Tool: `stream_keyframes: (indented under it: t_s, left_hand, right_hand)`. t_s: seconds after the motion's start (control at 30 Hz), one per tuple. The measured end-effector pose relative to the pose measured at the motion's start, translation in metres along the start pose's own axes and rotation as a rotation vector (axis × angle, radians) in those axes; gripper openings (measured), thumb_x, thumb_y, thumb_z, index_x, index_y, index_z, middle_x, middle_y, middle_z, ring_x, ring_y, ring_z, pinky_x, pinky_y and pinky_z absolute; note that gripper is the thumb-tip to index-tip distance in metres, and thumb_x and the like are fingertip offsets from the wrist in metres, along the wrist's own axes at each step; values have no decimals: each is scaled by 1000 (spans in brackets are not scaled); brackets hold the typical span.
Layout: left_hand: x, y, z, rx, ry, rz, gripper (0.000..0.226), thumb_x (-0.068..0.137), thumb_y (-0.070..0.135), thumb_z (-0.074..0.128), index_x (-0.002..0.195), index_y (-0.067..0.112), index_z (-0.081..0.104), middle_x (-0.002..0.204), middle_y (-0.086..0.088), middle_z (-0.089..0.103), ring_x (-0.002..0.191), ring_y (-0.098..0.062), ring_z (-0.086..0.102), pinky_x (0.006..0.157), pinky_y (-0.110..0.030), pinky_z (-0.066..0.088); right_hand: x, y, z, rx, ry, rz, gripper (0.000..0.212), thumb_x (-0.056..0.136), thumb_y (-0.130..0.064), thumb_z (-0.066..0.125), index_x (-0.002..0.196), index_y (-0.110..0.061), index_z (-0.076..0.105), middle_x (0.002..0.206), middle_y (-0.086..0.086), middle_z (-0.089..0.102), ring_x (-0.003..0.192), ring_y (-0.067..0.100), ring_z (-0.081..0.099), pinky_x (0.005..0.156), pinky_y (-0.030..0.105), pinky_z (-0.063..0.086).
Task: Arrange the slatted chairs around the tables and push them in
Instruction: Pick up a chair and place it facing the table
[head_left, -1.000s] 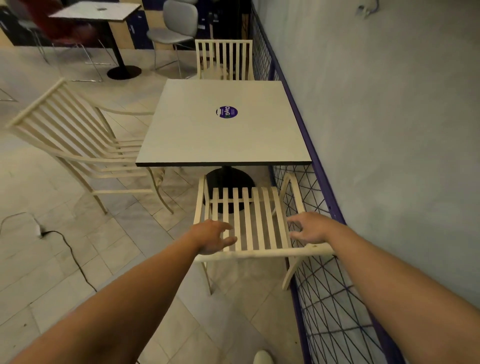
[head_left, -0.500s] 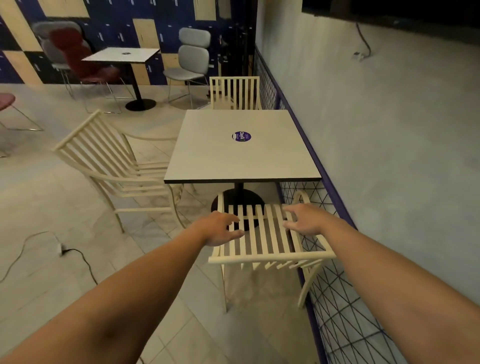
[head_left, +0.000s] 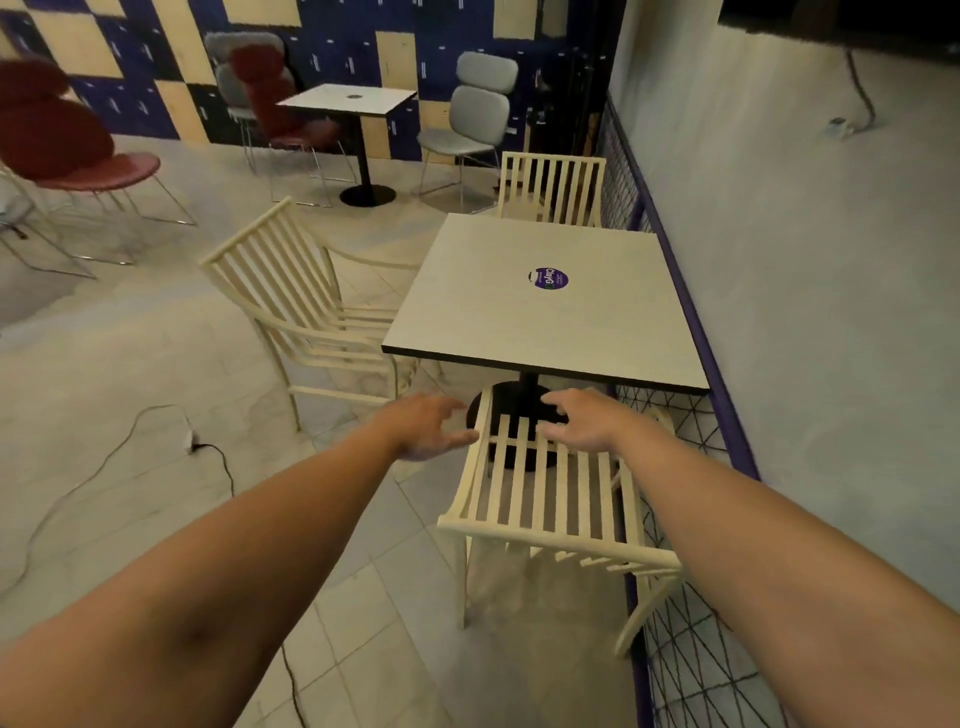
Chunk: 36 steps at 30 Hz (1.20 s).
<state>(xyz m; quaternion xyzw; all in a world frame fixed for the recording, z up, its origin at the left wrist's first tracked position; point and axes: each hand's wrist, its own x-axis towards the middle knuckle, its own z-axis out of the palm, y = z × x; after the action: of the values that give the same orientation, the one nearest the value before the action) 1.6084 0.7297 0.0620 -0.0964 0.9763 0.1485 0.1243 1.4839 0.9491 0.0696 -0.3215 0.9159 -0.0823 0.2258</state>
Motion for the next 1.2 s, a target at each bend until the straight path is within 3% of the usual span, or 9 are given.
stream_keyframes:
  t_s: [0.13, 0.37, 0.57, 0.67, 0.9, 1.2]
  left_hand:
    - [-1, -25, -8, -50, 33, -76, 70, 93, 64, 53, 151, 29, 38, 152, -2, 48, 138, -25, 44, 112, -45, 36]
    - [12, -97, -32, -87, 20, -184, 71, 93, 65, 53, 151, 26, 40, 148, -1, 52, 135, -25, 47, 112, -45, 38]
    - [48, -199, -45, -146, -31, -193, 71, 93, 66, 51, 151, 26, 41, 148, 1, 52, 136, -23, 46, 112, -42, 37]
    - [70, -261, -53, -179, -52, -204, 71, 93, 65, 52, 150, 25, 42, 147, 0, 53, 134, -23, 48, 111, -41, 37]
    - [108, -379, -89, -199, -99, -228, 71, 94, 64, 51, 149, 22, 43, 145, -5, 55, 129, -26, 51, 108, -41, 40]
    - [199, -474, -124, -192, -120, -192, 69, 92, 64, 54, 148, 24, 46, 141, -2, 58, 124, -23, 55, 105, -38, 42]
  right_hand:
    - [31, -25, -4, -23, -39, -94, 62, 95, -48, 55, 148, -20, 40, 144, 8, 52, 128, 25, 50, 104, 41, 43]
    - [105, -86, -4, -56, -97, -197, 65, 96, -49, 55, 150, -19, 37, 148, 7, 47, 132, 25, 47, 101, 33, 39]
    - [200, -158, 12, -132, -153, -237, 69, 96, -51, 53, 153, -18, 32, 154, 8, 41, 138, 26, 42, 108, 33, 36]
    - [254, -203, 19, -138, -167, -275, 62, 97, -47, 54, 149, -19, 39, 151, 8, 44, 136, 27, 43, 105, 31, 36]
    - [347, -282, 26, -78, -204, -253, 62, 96, -46, 56, 150, -20, 39, 145, 9, 50, 131, 27, 49, 101, 31, 39]
    - [473, -335, 12, -40, -222, -193, 69, 90, -54, 58, 149, -22, 40, 147, 6, 48, 131, 26, 48, 105, 38, 42]
